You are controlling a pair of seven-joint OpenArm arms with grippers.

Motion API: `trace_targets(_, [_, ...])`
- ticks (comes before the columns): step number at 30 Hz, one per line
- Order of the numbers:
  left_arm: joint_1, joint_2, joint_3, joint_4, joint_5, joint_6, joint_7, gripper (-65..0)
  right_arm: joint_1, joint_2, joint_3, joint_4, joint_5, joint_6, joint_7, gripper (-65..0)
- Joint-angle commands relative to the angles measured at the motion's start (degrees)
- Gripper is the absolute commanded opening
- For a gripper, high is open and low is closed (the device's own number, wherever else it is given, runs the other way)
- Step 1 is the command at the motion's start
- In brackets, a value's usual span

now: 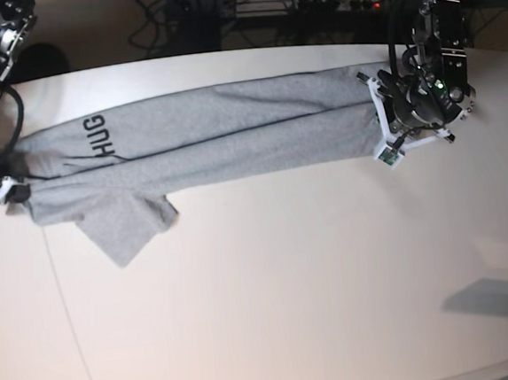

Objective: Fold the T-shirt properly
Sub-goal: 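Lift the side edge with the left gripper and fold it across the shirt, then open the left gripper to release the folded edge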

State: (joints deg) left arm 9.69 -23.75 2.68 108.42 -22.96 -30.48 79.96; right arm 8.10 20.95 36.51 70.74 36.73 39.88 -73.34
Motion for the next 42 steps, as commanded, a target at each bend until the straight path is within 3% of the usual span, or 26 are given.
trace_targets(1, [-0.5,-1.0,-0.3,1.0,0.4,-0.2,0.0,-65.0,0.6,1.3,0.4,1.0,0.6,0.1,0.7,-64.9])
trace_targets(8, [-0.5,-1.1,-0.2,1.0,0.4,-0.2,0.0,-65.0,-1.1,1.3,0.4,1.0,0.6,0.1,3.0,-64.7])
trace_targets(11, [-0.5,-2.7,-0.1,1.1,-0.1,-0.2,0.0,-65.0,-1.2,1.3,0.4,0.9,0.6,0.1,3.1,-64.7])
trace_targets(13, [-0.5,-3.1,-0.1,1.1,-0.1,-0.2,0.0,-59.6,-1.2,1.3,0.4,0.9,0.6,0.1,3.1,-64.7])
trace_targets(16, [0.3,-4.0,-0.1,2.0,-0.2,-0.2,0.0,-44.5,-1.0,1.3,0.4,0.9,0.6,0.1,3.1,-64.7])
trace_targets(19, [1.8,-5.1,-0.1,4.7,-0.2,-0.2,0.0,-38.3,-0.9,1.3,0.4,0.9,0.6,0.1,3.1,-64.6])
trace_targets(21, [2.6,-5.6,-0.3,5.3,-0.2,-0.2,0.0,-38.0,-0.8,1.3,0.4,0.9,0.6,0.1,3.1,-64.6])
trace_targets(26, [3.1,-7.2,-0.8,5.5,-0.2,-0.2,0.0,-38.0,-0.8,1.2,0.5,1.2,1.0,-5.7,3.8,-64.6])
trace_targets(36, [6.6,-8.3,-0.9,7.1,-0.2,-0.2,0.0,-38.3,-0.8,1.2,0.5,1.0,0.8,-6.1,3.8,-64.6])
trace_targets(39, [6.8,-8.6,-2.2,7.2,-0.3,-2.4,0.0,-38.5,-0.9,1.2,0.5,1.0,0.8,-6.2,3.6,-64.1])
trace_targets(42, [6.8,-6.0,-9.4,7.8,-0.3,-7.5,0.0,-38.5,-1.0,1.2,0.6,1.0,0.8,-6.2,3.8,-55.3])
